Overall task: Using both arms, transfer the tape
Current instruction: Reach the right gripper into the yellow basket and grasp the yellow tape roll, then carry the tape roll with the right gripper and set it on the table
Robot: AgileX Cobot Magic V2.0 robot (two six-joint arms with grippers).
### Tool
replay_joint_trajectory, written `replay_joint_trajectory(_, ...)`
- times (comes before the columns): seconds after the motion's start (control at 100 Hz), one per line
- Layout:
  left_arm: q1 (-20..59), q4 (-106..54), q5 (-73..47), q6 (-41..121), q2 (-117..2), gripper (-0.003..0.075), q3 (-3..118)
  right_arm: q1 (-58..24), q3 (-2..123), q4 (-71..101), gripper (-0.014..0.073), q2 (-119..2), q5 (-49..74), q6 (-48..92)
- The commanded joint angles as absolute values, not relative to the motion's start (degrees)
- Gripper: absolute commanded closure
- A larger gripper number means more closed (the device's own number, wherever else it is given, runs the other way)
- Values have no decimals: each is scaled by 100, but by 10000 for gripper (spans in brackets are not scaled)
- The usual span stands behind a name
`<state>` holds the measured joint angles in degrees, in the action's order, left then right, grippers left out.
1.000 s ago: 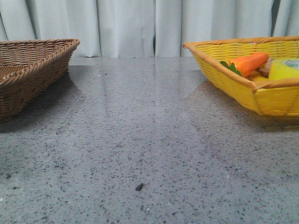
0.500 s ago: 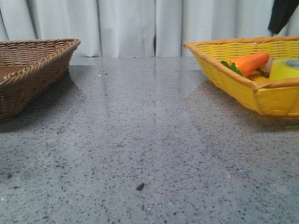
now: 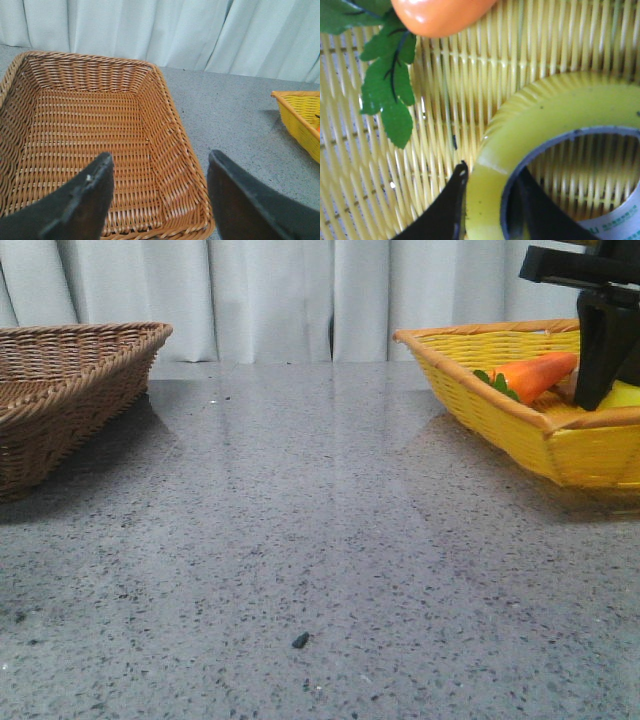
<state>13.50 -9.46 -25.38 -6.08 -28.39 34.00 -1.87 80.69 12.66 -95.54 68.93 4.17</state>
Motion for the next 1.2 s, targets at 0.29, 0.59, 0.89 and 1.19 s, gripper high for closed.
replay_joint_trajectory(0.29, 1390, -1029, -2076, -616, -2903, 336, 3611, -354, 10361, 1909, 646, -8411, 6997, 454)
replay_joint_trajectory(0.59, 1390, -1029, -1890, -616, -2917, 336, 3611, -2279, 11608, 2075, 647, -8681, 5734, 493)
replay_joint_trajectory(0.89, 1390, -1029, -2001, -616, -2917, 336, 3611, -3602, 11608, 1195, 647, -10390, 6013, 506)
replay_joint_trajectory(1.19, 1390, -1029, -2448, -616, -2917, 336, 3611, -3602, 11608, 645, 508, -11267, 6401, 436)
